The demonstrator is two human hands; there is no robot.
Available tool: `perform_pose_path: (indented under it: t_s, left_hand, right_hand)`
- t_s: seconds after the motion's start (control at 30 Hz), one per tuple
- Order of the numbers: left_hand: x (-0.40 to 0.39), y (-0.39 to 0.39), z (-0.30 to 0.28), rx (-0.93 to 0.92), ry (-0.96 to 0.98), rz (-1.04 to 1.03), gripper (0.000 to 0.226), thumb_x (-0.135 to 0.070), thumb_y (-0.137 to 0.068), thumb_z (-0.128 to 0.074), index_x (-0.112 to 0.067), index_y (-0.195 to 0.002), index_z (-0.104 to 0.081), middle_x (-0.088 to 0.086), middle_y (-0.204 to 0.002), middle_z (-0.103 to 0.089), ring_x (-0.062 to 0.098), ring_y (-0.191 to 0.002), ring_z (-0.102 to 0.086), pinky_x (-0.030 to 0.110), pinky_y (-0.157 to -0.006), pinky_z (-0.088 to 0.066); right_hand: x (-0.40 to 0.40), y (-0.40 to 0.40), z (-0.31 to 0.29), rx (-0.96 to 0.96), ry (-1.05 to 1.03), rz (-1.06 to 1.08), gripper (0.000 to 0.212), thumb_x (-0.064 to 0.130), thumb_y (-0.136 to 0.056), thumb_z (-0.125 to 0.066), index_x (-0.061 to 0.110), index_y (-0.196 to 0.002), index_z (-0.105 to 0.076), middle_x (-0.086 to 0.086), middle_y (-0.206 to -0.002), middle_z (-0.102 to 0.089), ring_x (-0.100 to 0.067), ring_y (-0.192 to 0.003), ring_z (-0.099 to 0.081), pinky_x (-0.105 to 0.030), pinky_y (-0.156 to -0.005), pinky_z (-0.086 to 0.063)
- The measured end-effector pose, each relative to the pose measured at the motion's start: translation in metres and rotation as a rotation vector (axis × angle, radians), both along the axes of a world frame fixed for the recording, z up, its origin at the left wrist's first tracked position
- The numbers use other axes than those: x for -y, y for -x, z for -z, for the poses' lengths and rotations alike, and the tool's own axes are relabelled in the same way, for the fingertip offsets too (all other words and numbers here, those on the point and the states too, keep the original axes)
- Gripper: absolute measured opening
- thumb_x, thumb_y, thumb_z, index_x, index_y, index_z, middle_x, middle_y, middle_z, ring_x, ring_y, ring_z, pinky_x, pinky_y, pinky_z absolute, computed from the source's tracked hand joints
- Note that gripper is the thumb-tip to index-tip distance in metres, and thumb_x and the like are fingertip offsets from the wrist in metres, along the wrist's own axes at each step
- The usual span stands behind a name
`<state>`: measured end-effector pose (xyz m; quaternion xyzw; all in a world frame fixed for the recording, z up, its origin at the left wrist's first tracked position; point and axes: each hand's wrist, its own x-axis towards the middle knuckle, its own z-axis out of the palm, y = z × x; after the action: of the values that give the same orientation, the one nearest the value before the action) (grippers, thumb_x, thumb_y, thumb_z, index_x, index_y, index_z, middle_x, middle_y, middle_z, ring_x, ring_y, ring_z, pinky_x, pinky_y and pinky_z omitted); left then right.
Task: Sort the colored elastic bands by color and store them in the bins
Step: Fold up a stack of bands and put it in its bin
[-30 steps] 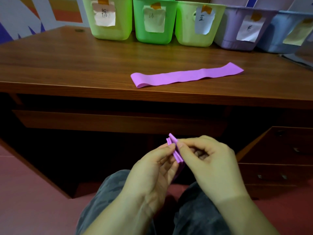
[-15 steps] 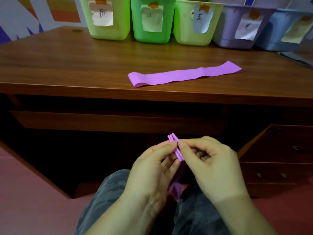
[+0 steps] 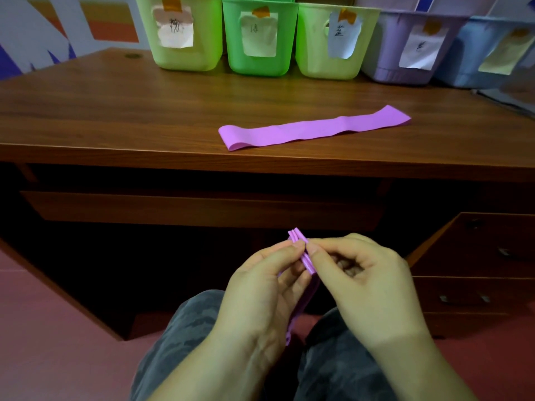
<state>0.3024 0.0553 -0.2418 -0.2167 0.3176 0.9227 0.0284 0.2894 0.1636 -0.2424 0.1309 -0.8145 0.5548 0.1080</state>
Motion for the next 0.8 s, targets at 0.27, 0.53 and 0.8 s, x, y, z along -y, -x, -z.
perform_pose_path:
  t_s: [0.27, 0.53, 0.8]
  left_hand:
    - [0.0, -0.006, -0.008, -0.059, 0.028, 0.012, 0.032, -0.008, -0.061, -0.065, 0.002, -0.092, -0.065, 0.01, -0.071, -0.07, 0.011, -0.059, -0.067, 0.016, -0.057, -0.055]
    - [0.005, -0.016, -0.017, -0.105, 0.151, 0.012, 0.023, -0.009, -0.057, -0.067, 0.0, -0.078, -0.067, 0.013, -0.068, -0.07, 0.012, -0.056, -0.067, 0.019, -0.057, -0.055]
    - [0.031, -0.025, -0.025, -0.174, 0.211, -0.031, 0.017, -0.004, -0.074, -0.061, -0.007, -0.069, -0.077, 0.012, -0.079, -0.074, 0.013, -0.066, -0.071, 0.019, -0.058, -0.055]
  right_hand:
    - [-0.004, 0.003, -0.003, 0.143, 0.058, -0.12, 0.026, 0.04, -0.082, -0.05, 0.032, -0.075, -0.074, 0.007, -0.079, -0.064, -0.003, -0.074, -0.062, -0.016, -0.068, -0.046]
    - [-0.004, -0.003, -0.014, 0.137, 0.057, -0.236, 0.03, 0.035, -0.089, -0.052, 0.023, -0.073, -0.075, 0.004, -0.084, -0.064, -0.006, -0.081, -0.063, -0.018, -0.075, -0.047]
    - [0.016, 0.005, -0.034, 0.043, -0.075, -0.271, 0.03, 0.037, -0.08, -0.054, 0.017, -0.077, -0.077, 0.006, -0.079, -0.066, -0.004, -0.076, -0.063, -0.02, -0.074, -0.048]
